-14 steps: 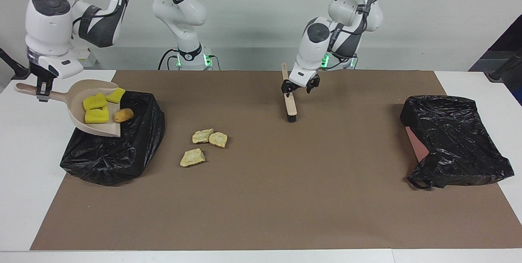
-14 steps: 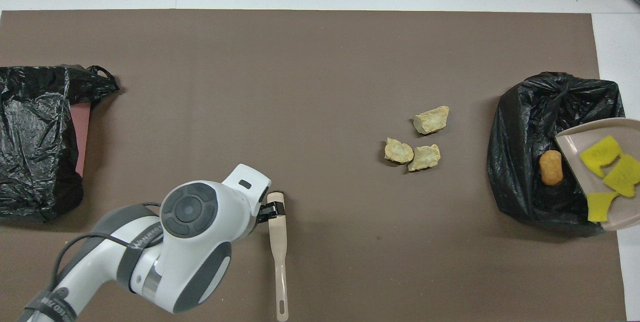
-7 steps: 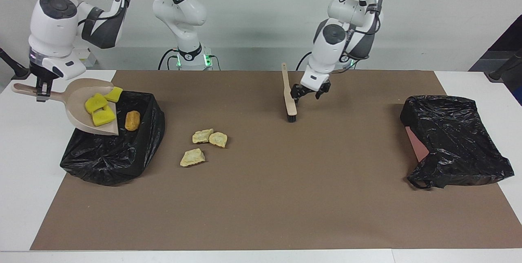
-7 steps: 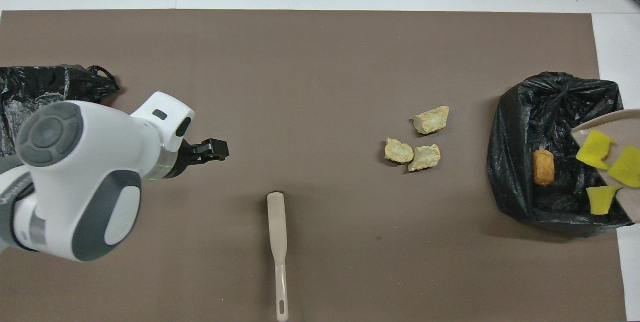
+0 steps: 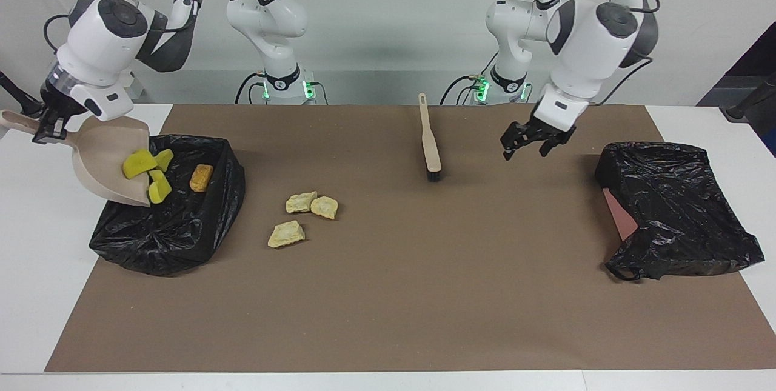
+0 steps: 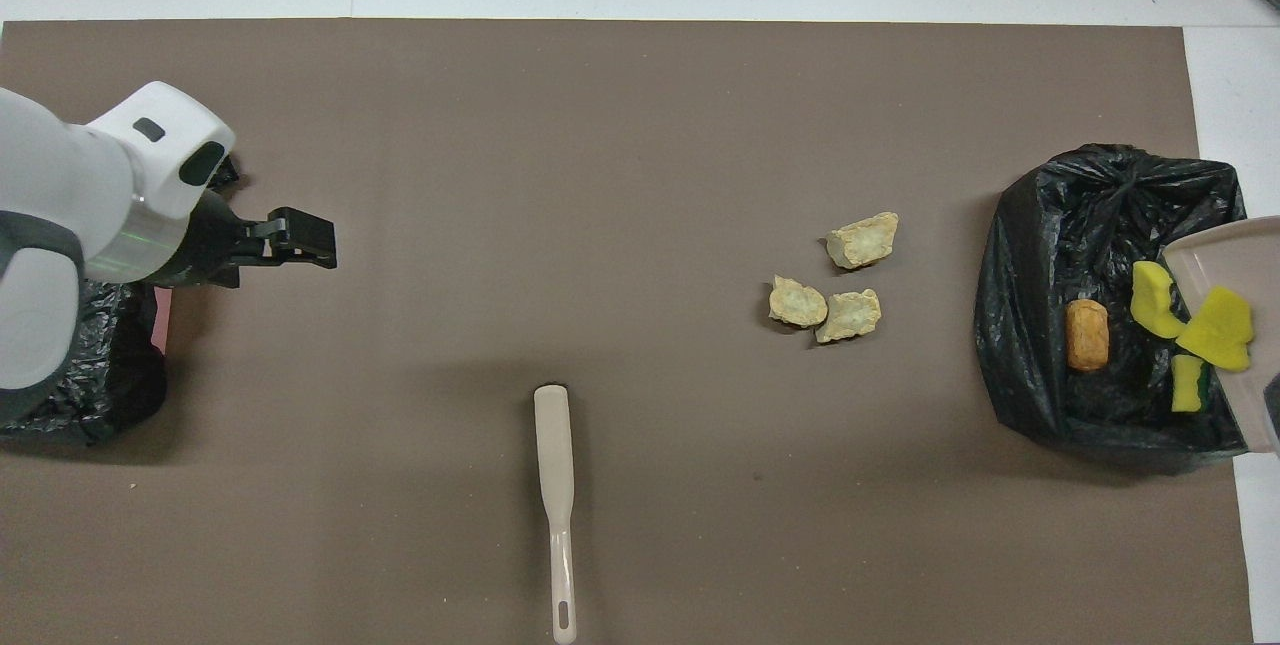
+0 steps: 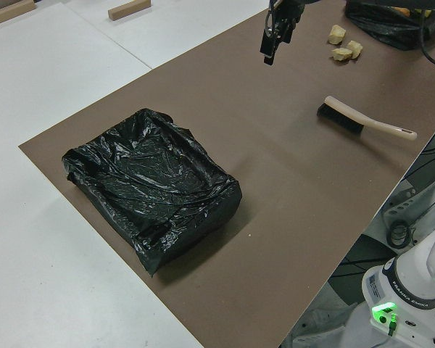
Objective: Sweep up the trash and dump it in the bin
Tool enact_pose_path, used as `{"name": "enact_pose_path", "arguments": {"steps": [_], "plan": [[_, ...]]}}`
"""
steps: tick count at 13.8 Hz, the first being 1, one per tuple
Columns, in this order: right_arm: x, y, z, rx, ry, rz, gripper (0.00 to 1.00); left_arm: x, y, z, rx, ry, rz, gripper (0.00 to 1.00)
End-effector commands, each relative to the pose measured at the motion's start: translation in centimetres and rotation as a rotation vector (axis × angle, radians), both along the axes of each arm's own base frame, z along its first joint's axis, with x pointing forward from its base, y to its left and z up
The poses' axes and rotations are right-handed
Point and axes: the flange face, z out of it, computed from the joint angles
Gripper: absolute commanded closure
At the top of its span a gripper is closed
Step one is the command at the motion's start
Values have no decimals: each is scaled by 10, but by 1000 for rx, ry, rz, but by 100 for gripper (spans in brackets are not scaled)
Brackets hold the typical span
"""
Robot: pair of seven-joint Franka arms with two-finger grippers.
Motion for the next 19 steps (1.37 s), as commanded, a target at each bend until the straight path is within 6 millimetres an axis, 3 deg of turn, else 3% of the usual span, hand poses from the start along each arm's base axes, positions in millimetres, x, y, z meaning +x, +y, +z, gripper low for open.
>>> {"name": "enact_pose_path", "arguments": {"steps": [1,3,5,8,10,12,14,16,19], "plan": [[-18,14,20,-40,-32,-40,100,4,41,15,4,16,-84,0],[-21,31,27,-53,-27,-42,100,3,68,27,10,-11,-90,0],[-18,46,28,-72,-32,-28,100,5,73,49,73,-50,-102,0],[-21,44,31,-147,-87,-40,100,4,77,78,123,-66,-116,0],[-31,43,21,-189,-108,-57,100,-2,76,89,122,-57,-120,0],[-34,46,22,-197,-109,-58,100,-10,74,93,117,-58,-134,0],[-34,56,42,-171,-158,-65,100,-17,75,89,113,-9,-131,0],[-34,61,56,-35,-216,-119,100,-19,73,89,112,-1,-136,0],[-34,90,51,142,-332,-253,100,-20,74,90,112,3,-129,0]]}}
